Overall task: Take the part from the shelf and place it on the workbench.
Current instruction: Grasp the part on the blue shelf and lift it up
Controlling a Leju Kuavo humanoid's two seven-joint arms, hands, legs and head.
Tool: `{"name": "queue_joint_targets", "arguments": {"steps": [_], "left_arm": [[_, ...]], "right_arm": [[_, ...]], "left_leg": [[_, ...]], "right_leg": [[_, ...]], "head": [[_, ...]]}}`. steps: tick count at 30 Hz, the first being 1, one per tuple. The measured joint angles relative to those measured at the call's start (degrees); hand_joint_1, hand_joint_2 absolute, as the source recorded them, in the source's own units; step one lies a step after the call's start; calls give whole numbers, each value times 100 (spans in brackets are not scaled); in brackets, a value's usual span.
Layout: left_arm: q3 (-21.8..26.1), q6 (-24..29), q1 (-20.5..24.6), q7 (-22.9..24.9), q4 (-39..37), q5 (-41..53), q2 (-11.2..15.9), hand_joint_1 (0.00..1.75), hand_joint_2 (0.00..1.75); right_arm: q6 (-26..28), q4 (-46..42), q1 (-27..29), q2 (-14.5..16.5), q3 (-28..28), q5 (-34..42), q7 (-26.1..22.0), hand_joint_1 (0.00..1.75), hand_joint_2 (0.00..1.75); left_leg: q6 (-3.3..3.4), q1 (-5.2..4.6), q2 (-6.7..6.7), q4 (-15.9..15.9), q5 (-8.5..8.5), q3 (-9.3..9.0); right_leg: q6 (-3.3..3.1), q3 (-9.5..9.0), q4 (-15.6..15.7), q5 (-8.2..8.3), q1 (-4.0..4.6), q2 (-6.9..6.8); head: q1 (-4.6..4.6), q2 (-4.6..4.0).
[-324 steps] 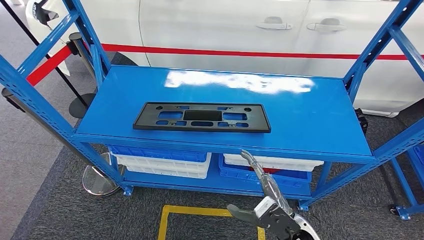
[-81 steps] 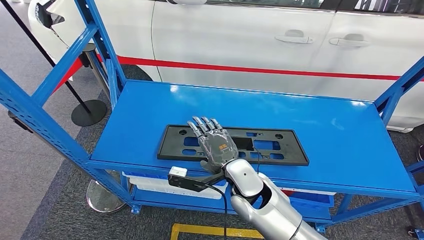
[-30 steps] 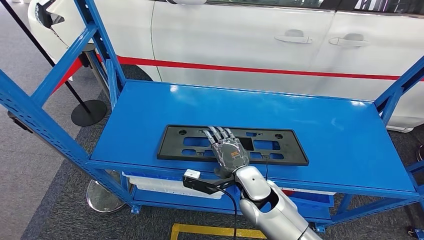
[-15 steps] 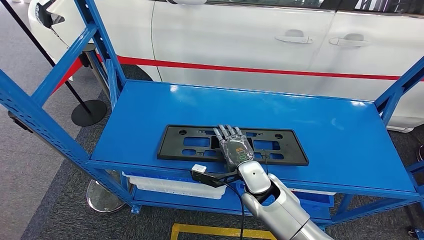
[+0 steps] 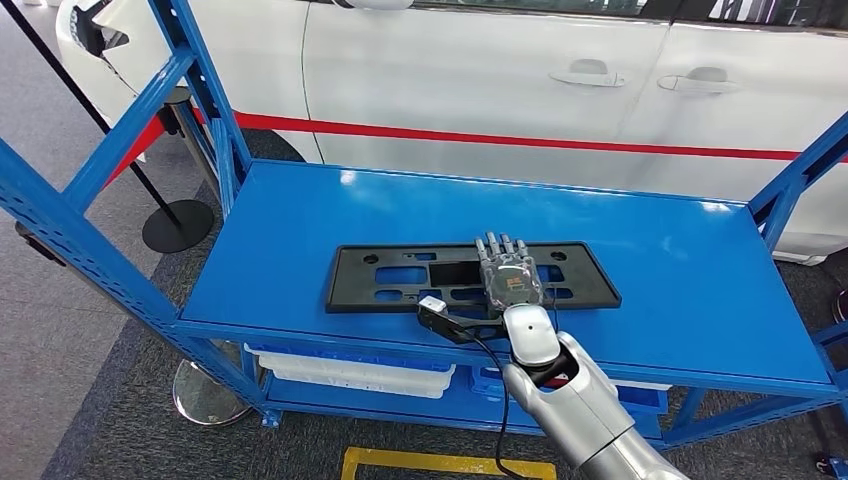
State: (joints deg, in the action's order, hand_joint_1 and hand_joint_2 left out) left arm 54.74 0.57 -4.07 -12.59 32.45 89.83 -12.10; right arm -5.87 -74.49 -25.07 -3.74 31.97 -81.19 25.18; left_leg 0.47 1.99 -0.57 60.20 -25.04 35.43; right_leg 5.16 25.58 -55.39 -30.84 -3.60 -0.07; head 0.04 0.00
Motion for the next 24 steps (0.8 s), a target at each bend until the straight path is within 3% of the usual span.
{"name": "queue_joint_targets", "arguments": {"steps": [9,19,23,24], "left_arm": [[3,-46,-9,-13,50,0,1,0,0],[8,-195,-50,-197,191,-29,-8,0,0],[35,-377,-55,-435,264,-138,-30,0,175],[40,-406,-55,-475,280,-151,-36,0,175]], "right_arm": [[-54,-1,40,0,-162,-105,49,0,175],[8,-104,171,0,-176,131,-299,0,175],[52,-138,213,0,-176,197,-368,0,175],[61,-143,218,0,-176,202,-372,0,175]], "left_leg": [[0,0,0,0,0,0],[0,1,1,0,0,-3],[0,1,1,0,0,-4],[0,1,1,0,0,-4]], "right_leg": [[0,1,0,0,0,0],[0,-1,0,0,0,1],[0,-1,0,0,1,1],[0,-1,0,0,1,1]], "head": [[1,0],[1,0],[1,0],[0,0]]}}
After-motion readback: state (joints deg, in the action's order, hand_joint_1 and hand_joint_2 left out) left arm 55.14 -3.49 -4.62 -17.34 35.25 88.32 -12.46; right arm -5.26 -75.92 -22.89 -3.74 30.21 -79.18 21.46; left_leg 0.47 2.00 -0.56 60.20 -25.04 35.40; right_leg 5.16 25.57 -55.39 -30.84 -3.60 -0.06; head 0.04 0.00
